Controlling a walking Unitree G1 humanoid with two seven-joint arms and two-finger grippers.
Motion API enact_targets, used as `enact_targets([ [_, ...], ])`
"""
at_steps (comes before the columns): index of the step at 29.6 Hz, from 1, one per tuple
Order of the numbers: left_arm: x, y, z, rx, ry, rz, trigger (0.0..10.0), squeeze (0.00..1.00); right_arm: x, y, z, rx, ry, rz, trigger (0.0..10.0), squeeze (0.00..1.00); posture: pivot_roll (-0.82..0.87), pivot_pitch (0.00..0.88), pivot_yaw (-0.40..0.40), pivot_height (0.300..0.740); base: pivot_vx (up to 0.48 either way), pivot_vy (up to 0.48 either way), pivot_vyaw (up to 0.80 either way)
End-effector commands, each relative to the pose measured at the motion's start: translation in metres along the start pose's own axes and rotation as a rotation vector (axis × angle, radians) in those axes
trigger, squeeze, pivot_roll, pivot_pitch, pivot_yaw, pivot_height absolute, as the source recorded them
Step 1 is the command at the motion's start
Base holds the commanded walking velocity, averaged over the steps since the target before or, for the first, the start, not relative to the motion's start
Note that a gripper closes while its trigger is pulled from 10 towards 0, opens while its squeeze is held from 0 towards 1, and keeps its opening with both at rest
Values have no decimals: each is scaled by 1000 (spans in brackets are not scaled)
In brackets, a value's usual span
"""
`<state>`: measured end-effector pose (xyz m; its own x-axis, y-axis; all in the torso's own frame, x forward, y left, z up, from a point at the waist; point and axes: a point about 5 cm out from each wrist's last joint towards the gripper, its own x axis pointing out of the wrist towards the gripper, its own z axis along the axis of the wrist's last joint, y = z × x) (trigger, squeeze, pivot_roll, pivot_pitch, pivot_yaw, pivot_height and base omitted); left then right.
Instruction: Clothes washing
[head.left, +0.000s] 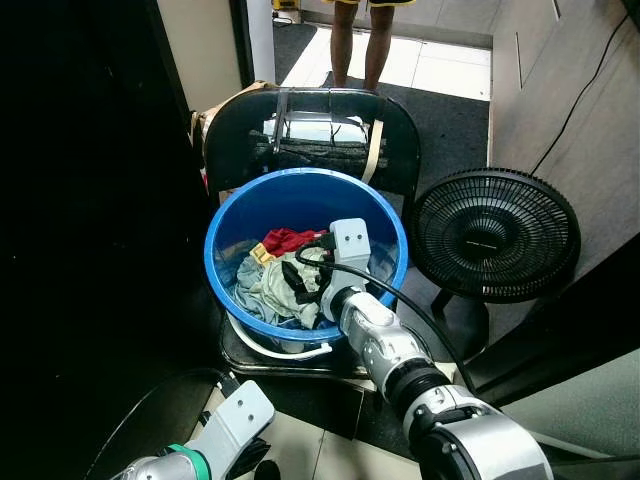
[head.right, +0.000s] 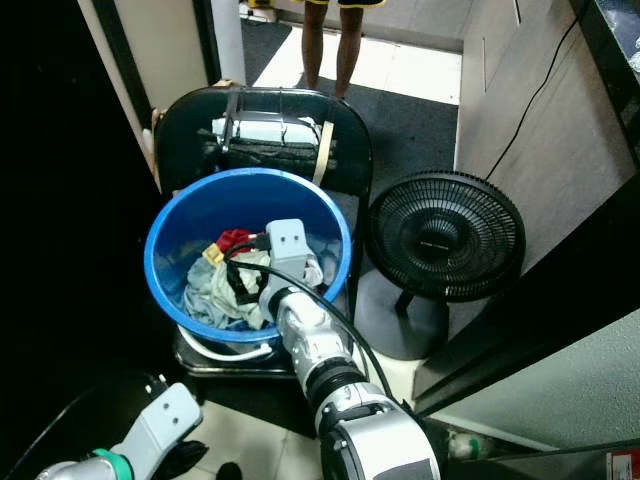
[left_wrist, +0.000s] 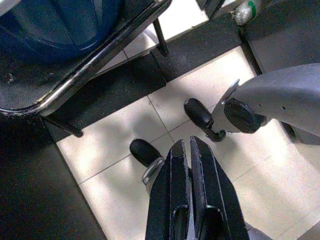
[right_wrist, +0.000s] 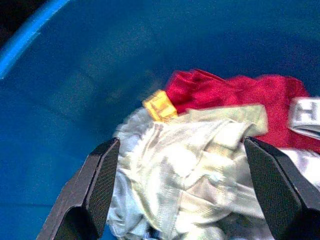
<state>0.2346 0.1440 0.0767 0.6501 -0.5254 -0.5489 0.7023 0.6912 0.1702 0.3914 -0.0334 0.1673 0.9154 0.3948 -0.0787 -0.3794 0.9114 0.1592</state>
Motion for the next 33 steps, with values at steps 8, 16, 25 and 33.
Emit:
enact_targets([
  [8,1,-13,-10,15,34,-58,10000,0,-24,-27,-72,51,399,-223,10000,0,55,346,65,740,0,0,0],
  [16,-1,-15,-12,27,47,-64,10000,0,-23,-31,-68,-78,380,-257,10000,0,61,348,61,740,0,0,0],
  [25,-3,-16,-13,35,53,-70,10000,0,-21,-21,-69,-33,370,-198,10000,0,62,367,63,740,0,0,0],
  [33,-3,-17,-13,38,52,-63,10000,0,-18,-16,-65,168,297,-185,10000,0,65,377,66,740,0,0,0],
])
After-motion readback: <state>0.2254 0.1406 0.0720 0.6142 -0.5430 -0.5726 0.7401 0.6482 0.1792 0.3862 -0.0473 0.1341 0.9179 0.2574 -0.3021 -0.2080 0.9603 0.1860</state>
